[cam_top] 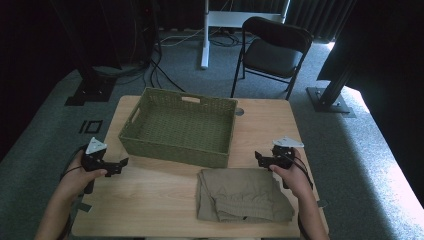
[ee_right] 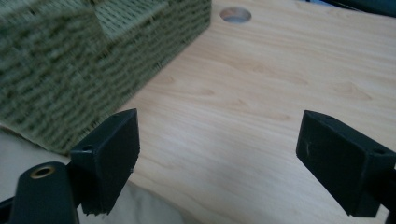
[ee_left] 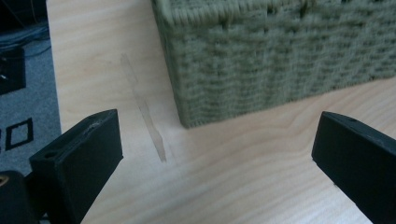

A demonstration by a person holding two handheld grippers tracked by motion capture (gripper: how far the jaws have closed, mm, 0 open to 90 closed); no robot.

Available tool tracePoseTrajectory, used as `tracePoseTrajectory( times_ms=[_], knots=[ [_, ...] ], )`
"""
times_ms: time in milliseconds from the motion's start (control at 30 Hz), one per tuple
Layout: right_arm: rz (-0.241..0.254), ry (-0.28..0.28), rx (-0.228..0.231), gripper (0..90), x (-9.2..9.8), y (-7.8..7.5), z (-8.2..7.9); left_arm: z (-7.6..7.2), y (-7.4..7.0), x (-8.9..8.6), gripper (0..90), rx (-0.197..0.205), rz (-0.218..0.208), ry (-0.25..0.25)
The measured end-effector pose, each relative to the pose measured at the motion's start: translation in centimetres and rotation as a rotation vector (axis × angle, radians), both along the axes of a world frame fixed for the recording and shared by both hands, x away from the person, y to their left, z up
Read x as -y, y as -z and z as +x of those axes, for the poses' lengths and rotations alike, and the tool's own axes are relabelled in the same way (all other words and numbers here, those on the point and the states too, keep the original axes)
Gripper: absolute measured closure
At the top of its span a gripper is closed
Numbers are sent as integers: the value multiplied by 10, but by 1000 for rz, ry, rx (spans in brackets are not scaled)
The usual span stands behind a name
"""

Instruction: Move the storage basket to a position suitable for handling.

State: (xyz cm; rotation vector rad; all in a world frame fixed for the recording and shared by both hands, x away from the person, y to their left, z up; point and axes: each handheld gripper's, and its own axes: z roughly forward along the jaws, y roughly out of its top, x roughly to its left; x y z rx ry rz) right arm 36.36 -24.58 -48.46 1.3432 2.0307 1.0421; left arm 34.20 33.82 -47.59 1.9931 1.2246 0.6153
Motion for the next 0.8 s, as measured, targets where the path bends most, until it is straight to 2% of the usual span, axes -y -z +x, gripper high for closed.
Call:
tracePoseTrajectory(
  times_ms=[333, 400, 467, 533, 733, 800],
  knots=[
    [7, -41, 32, 133, -19, -18, 8, 16, -27, 4, 27, 40, -24, 20],
    [33, -63, 29, 132, -23, -21, 8, 18, -32, 6, 27, 56, -12, 16],
    [21, -86, 34, 132, -28, -23, 9, 20, -36, 8, 27, 67, -3, 24],
    [8, -90, 42, 132, -34, -26, 10, 24, -40, 9, 27, 68, -4, 28],
    [24, -101, 49, 132, -48, -30, 16, 37, -47, 16, 27, 77, -12, 43],
    [33, -111, 52, 132, -54, -32, 18, 42, -47, 18, 27, 68, -27, 44]
  ],
)
